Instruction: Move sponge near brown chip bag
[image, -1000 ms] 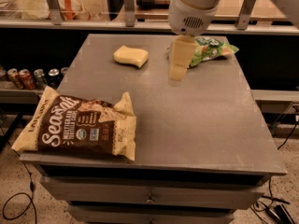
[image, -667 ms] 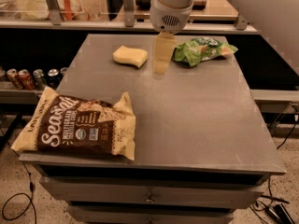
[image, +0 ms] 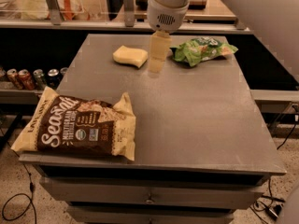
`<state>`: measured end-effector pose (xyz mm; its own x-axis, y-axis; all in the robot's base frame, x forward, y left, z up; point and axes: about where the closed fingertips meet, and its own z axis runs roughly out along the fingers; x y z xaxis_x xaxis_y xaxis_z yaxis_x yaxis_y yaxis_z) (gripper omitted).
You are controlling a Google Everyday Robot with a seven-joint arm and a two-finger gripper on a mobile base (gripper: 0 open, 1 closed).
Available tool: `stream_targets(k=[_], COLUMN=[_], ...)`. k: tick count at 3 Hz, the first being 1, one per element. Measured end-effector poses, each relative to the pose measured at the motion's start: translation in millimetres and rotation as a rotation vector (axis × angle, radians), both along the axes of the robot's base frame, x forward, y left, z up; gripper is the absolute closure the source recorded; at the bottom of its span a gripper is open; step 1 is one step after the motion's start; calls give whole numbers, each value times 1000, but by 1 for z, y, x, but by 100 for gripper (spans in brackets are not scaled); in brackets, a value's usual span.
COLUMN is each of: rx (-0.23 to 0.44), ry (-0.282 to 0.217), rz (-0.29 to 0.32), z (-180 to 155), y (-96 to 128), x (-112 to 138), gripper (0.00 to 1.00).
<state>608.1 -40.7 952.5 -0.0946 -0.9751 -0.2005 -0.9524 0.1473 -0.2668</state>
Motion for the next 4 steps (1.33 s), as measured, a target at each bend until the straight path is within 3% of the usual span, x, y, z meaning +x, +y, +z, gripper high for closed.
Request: stream_targets(k=[2,4], rx=[62,73], ry=[60,46], rz=[-103,-245], z=[-12,-27], y=[51,97], x=[57,108], gripper=[0,0])
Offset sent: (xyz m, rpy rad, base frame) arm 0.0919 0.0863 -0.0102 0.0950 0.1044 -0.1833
